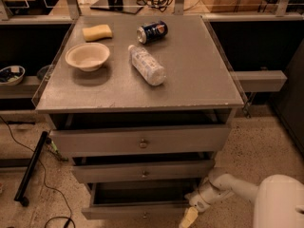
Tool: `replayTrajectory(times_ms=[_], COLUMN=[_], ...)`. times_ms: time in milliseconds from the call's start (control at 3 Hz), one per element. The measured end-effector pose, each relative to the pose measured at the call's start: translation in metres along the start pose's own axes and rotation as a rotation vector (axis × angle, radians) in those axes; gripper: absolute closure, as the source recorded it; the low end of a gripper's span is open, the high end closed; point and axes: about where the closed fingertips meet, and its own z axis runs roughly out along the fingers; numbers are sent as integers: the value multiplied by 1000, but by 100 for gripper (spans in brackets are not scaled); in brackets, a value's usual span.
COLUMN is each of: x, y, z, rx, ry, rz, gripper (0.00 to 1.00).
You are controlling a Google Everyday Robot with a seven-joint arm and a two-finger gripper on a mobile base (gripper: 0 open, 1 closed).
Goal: Open bottom drawer
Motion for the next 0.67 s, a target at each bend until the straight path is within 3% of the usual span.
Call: replayTrajectory(times_ms=[667], x=[2], y=[3], z=[0], rx=[-13], ry=[6], rz=[3], gripper=[0])
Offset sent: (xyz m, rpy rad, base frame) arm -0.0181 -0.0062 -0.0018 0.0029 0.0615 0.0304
